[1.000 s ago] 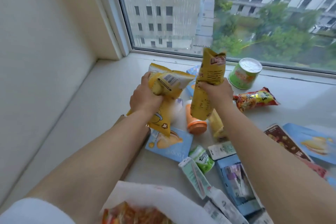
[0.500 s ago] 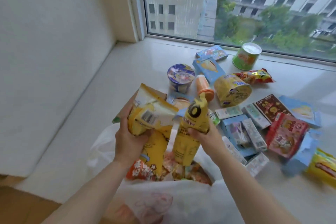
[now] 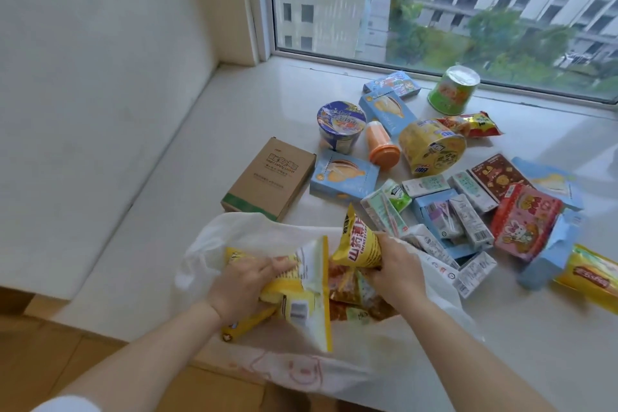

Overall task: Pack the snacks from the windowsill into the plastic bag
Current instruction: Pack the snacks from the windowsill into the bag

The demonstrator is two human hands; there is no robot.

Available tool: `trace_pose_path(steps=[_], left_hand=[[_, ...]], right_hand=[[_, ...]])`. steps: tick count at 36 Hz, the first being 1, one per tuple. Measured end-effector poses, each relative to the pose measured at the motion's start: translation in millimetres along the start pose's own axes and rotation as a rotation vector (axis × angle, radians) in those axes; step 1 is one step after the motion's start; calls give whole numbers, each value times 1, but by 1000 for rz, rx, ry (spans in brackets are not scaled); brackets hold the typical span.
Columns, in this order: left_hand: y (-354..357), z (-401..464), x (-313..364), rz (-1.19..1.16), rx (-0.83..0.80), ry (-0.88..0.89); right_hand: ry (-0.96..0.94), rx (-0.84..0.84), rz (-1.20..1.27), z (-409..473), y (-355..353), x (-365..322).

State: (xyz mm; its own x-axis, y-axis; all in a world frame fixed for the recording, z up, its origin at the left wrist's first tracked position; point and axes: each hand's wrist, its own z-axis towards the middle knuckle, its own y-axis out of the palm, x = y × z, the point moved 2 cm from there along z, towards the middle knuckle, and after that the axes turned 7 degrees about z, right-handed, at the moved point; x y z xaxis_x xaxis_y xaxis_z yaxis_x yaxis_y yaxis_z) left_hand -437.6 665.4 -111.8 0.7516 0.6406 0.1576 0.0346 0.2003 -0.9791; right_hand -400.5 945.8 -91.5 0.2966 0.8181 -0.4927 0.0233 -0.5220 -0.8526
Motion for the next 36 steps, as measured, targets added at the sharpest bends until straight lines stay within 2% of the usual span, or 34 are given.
trace_pose_path(steps=[1,3,5,6,8,10,12,14,19,22,26,29,34,36], left_hand=[[2,-3,2,9,-75,75],[2,-7,10,36,-324,197],[2,-5,19,88,-572,197],[4,-5,22,109,-629,155],[5,-1,21,87,-616,29],[1,1,14,27,-476,-112],[-4,6,7,8,-284,-169],[-5,13,1,74,-180,-217],[2,31,-9,183,-106,-309],[16,33,-10,236,-146,-287],[24,35,7,154,-404,-108],[29,29,7,197,-561,51],[24,26,-7,234,-501,-213],[24,22,-2,200,-448,-193]], right_hand=[[-15,-13,-58,0,1,-1],[-20,-64,-162,1,4,-5],[-30,-95,-231,1,7,-9],[-34,-101,-251,2,8,-10],[-35,-104,-263,4,10,-14],[-23,-116,-264,6,11,-16],[-26,-118,-285,7,12,-17],[-42,-106,-314,8,11,-18],[-58,-85,-416,10,5,-13],[-101,-121,-480,8,6,-8],[-109,-104,-515,0,4,-2],[-77,-86,-504,-6,1,0],[-109,-116,-463,-14,7,-10],[-125,-113,-439,-18,8,-18]])
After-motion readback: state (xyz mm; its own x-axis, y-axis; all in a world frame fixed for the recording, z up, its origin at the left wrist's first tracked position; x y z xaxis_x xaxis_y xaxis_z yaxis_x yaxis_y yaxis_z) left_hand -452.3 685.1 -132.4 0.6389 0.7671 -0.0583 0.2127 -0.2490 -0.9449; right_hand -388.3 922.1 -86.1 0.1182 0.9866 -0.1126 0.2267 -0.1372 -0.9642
